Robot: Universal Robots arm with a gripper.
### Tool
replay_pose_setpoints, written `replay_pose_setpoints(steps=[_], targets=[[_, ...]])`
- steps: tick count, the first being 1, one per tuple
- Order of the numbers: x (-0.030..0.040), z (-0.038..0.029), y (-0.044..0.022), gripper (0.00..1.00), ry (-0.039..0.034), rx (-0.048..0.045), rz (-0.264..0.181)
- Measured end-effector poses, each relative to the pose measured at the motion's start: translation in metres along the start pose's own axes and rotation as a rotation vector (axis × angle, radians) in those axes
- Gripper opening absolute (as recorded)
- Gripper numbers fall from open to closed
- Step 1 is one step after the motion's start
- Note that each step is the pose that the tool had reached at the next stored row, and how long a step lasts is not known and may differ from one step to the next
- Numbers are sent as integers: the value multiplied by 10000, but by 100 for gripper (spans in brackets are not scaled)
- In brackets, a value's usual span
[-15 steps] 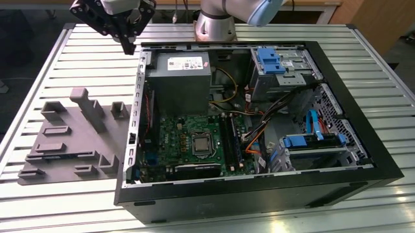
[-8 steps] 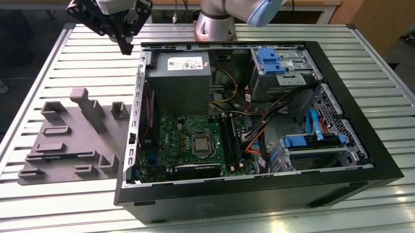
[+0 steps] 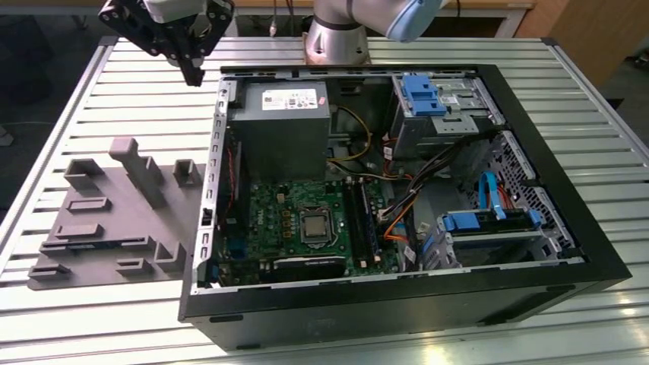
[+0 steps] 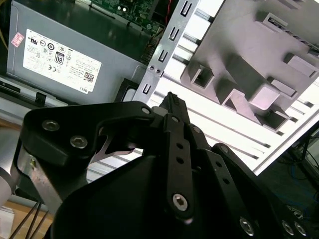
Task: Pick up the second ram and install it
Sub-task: 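Reach for the second ram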
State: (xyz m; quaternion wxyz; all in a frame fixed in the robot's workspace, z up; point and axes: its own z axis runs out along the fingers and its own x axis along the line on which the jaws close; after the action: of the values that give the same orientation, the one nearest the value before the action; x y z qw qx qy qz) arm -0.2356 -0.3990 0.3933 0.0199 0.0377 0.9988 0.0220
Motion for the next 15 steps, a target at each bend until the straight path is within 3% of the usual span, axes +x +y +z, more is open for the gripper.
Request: replay_pose_setpoints(steps=[15], targets=[[86,-3,-6,11,-14,-1,0]])
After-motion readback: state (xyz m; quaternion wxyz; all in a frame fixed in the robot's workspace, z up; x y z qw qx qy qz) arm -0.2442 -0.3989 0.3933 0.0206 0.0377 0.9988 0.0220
